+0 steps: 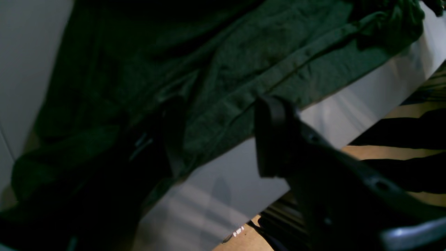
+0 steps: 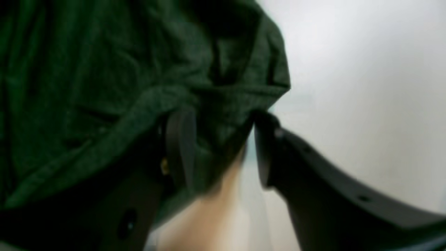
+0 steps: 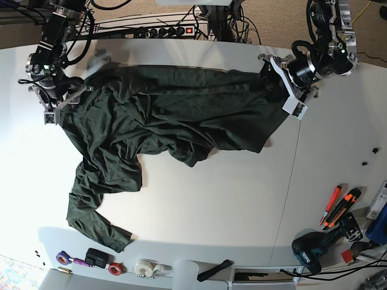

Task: Layout the t-shirt on the table in an organized manner, then fold the t-shirt properly
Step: 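Hold the shirt's two ends with both grippers, stretching it flat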

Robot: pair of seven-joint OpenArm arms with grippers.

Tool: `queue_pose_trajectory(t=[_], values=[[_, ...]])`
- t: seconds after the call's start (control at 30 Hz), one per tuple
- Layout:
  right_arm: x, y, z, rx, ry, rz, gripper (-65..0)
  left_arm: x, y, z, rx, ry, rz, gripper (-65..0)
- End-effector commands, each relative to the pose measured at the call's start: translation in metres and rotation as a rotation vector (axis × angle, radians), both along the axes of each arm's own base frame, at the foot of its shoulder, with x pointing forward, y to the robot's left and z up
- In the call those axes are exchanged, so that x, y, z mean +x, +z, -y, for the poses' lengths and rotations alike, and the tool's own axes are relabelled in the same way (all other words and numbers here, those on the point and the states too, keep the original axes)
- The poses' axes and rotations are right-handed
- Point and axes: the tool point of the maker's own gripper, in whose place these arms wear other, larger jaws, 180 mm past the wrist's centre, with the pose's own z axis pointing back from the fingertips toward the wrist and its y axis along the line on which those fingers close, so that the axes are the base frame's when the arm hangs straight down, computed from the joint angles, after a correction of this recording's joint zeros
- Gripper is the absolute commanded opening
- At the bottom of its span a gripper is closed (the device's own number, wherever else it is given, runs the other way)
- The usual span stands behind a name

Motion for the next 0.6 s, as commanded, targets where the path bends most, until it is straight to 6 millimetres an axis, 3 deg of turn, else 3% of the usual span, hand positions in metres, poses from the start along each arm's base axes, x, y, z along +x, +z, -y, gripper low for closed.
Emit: queue_pose_trajectory(t=[0.0, 0.23, 0.37, 0.57], values=[[-0.008, -0.005, 0.007, -0.020, -0.006, -0.055, -36.7, 0.005, 0.004, -0.002, -0.003, 0.016, 0.018, -34.6], [-0.017, -0.009, 0.015, -0.033, -0.032, -0.110, -36.7, 0.004, -0.018, -0.024, 0.117, 0.083, -0.042, -34.6], [-0.013, 0.000, 0.027, -0.067, -0.033, -0.087, -36.7, 0.012, -0.013, -0.028, 0.116, 0.095, -0.005, -34.7], [-0.005, 0.010, 0.036, -0.092, -0.043, -0.047, -36.7, 0.040, -0.006, -0.032, 0.107, 0.129, 0.030, -41.0]])
